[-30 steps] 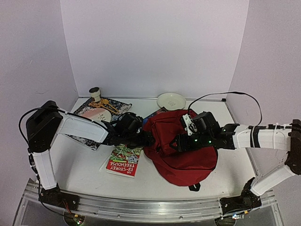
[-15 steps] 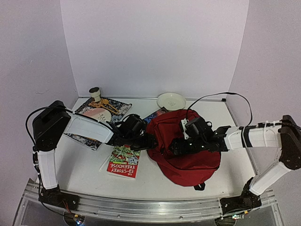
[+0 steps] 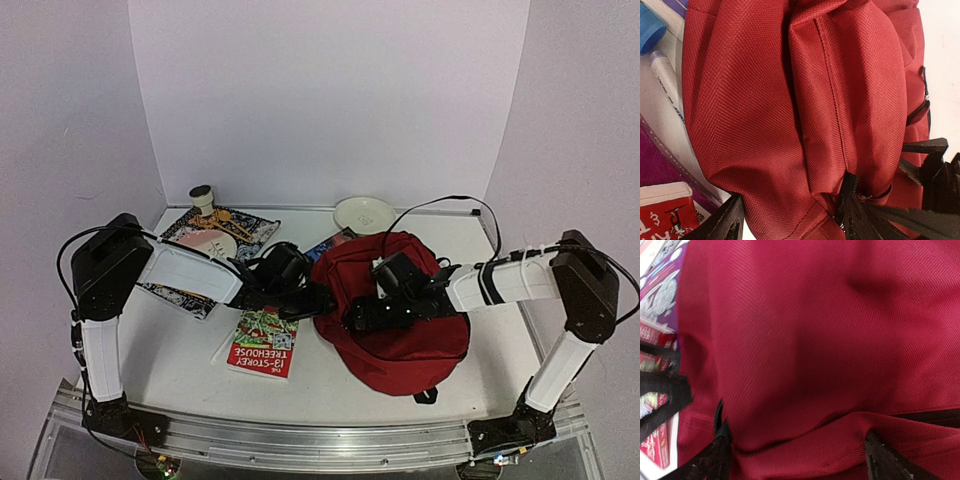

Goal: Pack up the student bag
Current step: Pick up the book from the student bag, then pass from the right arm to the left

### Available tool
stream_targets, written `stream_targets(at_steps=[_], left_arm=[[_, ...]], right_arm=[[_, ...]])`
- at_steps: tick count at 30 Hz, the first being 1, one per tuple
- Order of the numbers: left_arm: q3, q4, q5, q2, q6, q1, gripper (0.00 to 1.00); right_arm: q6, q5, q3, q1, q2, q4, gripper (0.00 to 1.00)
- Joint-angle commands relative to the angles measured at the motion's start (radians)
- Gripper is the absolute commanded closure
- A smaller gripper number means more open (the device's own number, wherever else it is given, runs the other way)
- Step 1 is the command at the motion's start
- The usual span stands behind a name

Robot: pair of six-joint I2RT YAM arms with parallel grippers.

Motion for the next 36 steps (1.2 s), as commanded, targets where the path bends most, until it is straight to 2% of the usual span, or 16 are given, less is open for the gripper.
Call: stream_targets(at_steps=[1,5,11,18,26,36], left_arm=[[0.025,0.026,0.034,0.011,-0.014,-0.013,0.32],[0.004,0.034,0.011,-0.026,-0.012,-0.011,0.32],[-0.006,0.052,-0.006,-0.084,-0.008,-0.009,0.30],[0.018,0.070,0.022,-0.147,0.013,0.007,0.26],[0.022,0.097,0.056,-0.216,0.026,0.024,0.20],[0.050,0.099,0.118,-0.173,-0.012,0.092,0.17]], right_arm=[[-0.026,0.048,0.048,-0.009,0.032,0.006,0.28],[-0.089,0.017,0.038,-0.012,-0.013,0.062,0.59],[-0.200,-0.010,-0.002,-0.021,-0.138,0.140,1.00],[-0.353,-0.154,-0.036,-0.070,-0.236,0.236,1.00],[-0.465,-0.339,-0.040,-0.133,-0.235,0.320,1.00],[-0.550,-0.555,-0.016,-0.178,-0.222,0.395,1.00]])
